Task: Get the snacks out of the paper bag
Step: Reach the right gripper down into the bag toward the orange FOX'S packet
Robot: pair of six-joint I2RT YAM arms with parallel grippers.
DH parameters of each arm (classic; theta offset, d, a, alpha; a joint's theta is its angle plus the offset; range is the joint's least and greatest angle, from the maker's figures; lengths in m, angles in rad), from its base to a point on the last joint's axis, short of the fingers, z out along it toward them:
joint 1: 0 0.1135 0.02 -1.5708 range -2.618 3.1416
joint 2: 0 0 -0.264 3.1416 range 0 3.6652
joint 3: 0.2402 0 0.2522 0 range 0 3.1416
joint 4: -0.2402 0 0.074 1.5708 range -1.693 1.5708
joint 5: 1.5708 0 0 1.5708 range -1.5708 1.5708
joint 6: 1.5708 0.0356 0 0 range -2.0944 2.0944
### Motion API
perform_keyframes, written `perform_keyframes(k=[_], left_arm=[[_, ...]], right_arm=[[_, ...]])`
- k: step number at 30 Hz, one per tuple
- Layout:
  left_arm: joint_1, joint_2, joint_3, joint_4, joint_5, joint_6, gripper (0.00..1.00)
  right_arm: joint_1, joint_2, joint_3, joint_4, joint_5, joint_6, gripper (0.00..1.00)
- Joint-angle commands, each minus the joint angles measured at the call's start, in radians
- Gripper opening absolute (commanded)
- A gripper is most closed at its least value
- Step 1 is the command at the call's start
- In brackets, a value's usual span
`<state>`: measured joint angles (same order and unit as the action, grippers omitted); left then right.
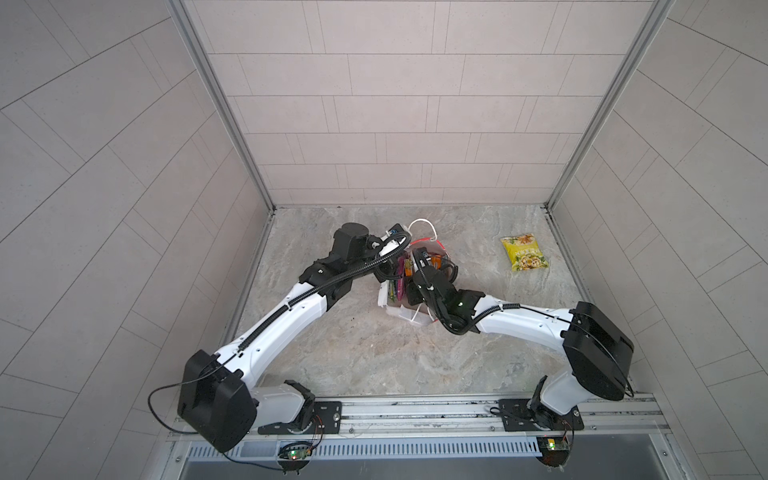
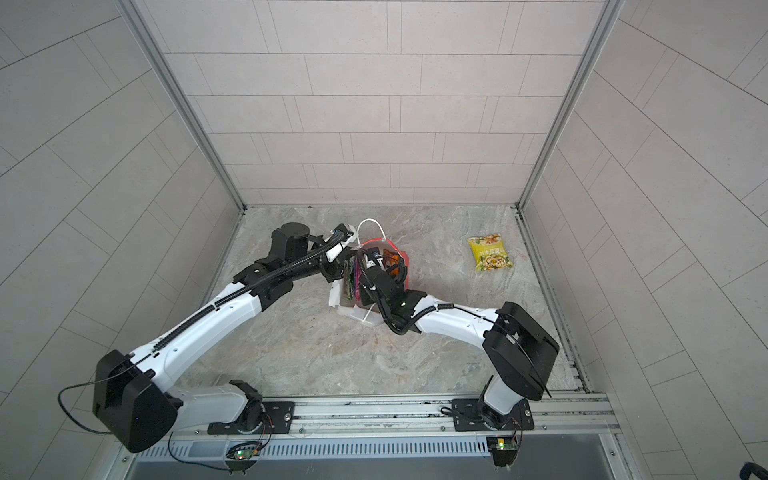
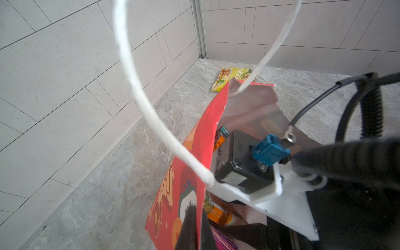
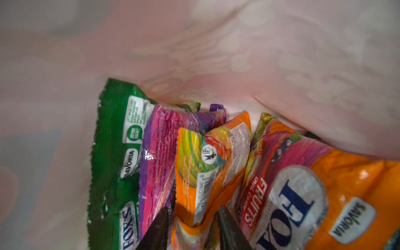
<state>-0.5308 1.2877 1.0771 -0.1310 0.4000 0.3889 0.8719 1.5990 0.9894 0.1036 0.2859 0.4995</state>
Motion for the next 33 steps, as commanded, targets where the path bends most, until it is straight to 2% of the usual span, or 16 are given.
perform_keyframes(k=[1,4,6,15,26,33], left_arm=[[-0.004,-0.021,-0.013,0.016,0.008,-0.008,0.0],[-0.003,-0.02,-0.011,0.018,0.008,-0.007,0.0],[-0.004,-0.022,-0.012,0.016,0.007,-0.005,0.0],[-0.003,-0.023,-0.015,0.015,-0.001,0.002,0.0],[-0.004,-0.023,-0.018,0.017,-0.003,0.006,0.0],[-0.003,-0.018,-0.017,0.02,-0.003,0.005,0.0]], right_arm=[[-0.007,0.036,0.03,-0.001,0.03,0.014,0.38],[-0.009,0.067,0.049,-0.008,0.029,0.016,0.38],[-0.01,0.081,0.061,-0.018,0.027,0.018,0.34],[-0.01,0.034,0.068,-0.053,0.029,-0.004,0.01],[-0.01,-0.09,0.058,-0.103,0.016,-0.042,0.0],[-0.011,-0.173,0.06,-0.132,-0.039,-0.088,0.0]])
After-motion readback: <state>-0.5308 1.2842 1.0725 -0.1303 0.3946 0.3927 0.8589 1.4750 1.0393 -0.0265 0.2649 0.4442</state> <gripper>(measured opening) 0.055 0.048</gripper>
